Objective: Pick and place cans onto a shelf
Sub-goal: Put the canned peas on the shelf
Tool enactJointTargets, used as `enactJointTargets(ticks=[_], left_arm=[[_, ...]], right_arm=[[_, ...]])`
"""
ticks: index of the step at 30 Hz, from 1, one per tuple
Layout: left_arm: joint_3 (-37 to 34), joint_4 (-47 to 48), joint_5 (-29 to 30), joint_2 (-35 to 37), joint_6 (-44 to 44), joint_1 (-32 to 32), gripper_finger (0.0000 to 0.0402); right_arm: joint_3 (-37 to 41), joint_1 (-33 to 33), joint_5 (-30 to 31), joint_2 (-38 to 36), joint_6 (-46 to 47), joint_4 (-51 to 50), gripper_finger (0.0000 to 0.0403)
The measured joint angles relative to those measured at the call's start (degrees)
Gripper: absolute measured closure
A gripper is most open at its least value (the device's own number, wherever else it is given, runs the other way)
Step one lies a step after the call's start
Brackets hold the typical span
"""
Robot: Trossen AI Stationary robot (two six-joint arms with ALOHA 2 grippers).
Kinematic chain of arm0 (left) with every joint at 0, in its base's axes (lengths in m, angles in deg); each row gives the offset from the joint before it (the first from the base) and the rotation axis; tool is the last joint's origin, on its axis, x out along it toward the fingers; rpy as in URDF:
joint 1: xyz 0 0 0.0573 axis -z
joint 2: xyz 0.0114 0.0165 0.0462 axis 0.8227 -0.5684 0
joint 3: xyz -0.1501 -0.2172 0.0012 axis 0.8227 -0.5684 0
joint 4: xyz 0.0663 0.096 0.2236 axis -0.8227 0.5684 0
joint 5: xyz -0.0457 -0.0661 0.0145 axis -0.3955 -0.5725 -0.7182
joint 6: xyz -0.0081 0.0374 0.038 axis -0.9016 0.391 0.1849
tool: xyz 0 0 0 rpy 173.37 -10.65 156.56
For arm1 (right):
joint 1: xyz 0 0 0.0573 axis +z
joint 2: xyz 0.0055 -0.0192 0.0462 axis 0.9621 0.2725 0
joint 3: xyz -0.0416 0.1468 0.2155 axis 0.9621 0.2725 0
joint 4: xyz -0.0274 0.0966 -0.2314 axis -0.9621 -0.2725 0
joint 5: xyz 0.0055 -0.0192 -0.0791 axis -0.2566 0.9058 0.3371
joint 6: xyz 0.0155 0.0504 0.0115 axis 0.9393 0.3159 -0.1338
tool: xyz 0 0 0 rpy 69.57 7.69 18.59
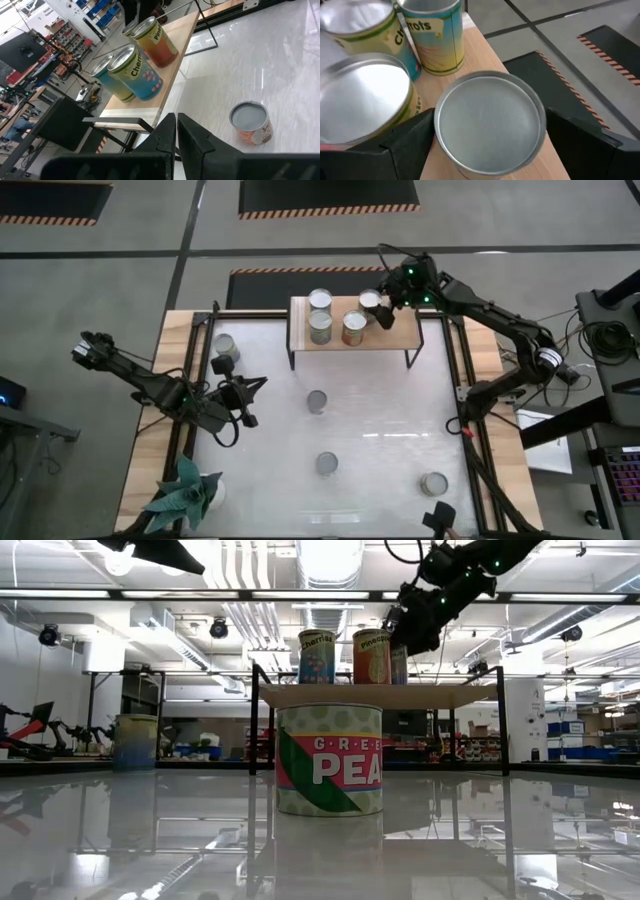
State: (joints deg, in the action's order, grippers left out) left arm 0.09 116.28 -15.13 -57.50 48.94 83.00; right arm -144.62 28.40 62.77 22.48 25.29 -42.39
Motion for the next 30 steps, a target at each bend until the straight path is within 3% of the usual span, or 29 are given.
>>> enactJointTargets(ticks=[8, 15, 19, 25, 30], left_arm=[[0.00, -0.11, 0.00, 0.00, -0.02, 0.00, 0.0402], [-0.01, -0.20, 0.00, 0.00, -0.02, 0.00, 0.0402], [-0.02, -0.34, 0.00, 0.00, -0.02, 0.00, 0.0402], [-0.04, -0.42, 0.00, 0.00, 0.01, 0.00, 0.0402], [-0.07, -0.42, 0.00, 0.00, 0.17, 0.00, 0.0402]], right_arm=[[-6.42, 0.00, 0.02, -0.60, 0.84, -7.06, 0.0046], [-13.06, 0.00, 0.18, -0.74, -2.05, -20.27, 0.0063], [-12.53, 0.00, 4.50, -0.67, -2.80, -23.48, 0.0108], [-9.76, -0.02, 14.37, 0.17, -2.42, -23.94, 0.0210], [-8.58, -0.02, 14.60, 1.68, -1.05, -22.26, 0.0283]])
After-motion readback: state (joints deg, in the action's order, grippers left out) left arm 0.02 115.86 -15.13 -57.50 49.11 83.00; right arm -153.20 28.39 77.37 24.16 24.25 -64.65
